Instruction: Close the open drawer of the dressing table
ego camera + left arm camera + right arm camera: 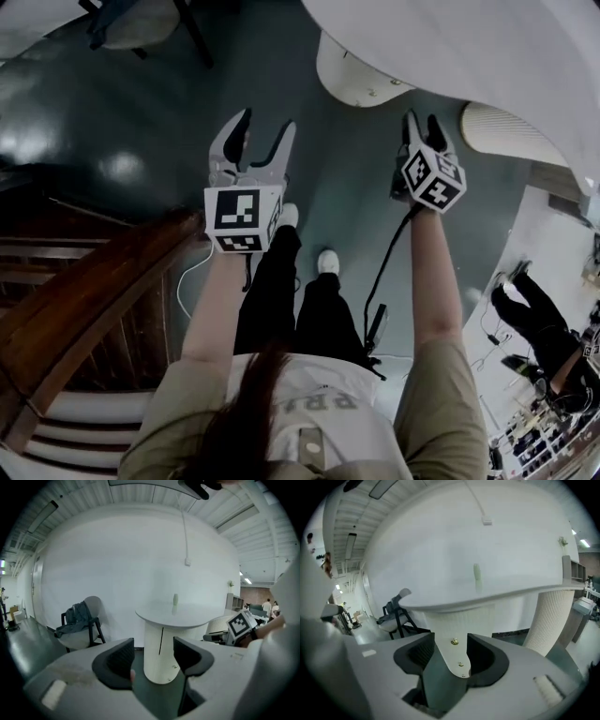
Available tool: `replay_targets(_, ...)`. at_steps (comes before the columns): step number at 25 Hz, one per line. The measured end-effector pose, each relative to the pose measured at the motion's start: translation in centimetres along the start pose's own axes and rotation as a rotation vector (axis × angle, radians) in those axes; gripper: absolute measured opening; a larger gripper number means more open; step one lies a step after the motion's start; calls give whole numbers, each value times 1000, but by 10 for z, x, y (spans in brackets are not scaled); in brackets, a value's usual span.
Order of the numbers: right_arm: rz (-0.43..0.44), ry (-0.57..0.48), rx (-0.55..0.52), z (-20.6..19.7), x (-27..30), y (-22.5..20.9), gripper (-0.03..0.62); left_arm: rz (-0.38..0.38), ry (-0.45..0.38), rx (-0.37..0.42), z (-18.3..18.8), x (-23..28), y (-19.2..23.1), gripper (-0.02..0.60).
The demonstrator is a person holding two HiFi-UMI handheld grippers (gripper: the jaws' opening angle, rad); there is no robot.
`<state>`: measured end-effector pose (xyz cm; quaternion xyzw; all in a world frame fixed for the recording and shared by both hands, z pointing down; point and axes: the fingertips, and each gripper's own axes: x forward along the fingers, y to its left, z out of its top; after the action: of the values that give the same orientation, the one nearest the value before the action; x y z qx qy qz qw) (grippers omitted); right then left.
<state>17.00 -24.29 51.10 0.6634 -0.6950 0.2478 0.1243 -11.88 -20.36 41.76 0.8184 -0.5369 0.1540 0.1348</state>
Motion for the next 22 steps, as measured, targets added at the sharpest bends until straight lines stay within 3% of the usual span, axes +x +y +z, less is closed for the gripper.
replay_targets(3, 42, -42, -9, 38, -56, 12, 222, 28, -55, -20, 37, -38, -9, 276)
replay_targets(8, 87, -241, 5, 140, -158, 30, 221, 62, -235, -62, 130, -94, -32, 275)
replay_targets(13, 76, -379, -7, 194, -286, 48, 169, 38, -336, -13, 197, -172, -67, 217)
replay_targets(17, 69, -460, -84, 223, -356, 58, 115, 42, -395, 18, 228, -211, -89, 154)
replay_targets(22, 39, -508, -133, 233, -418, 56, 21, 22, -419, 40, 237, -240, -123, 80)
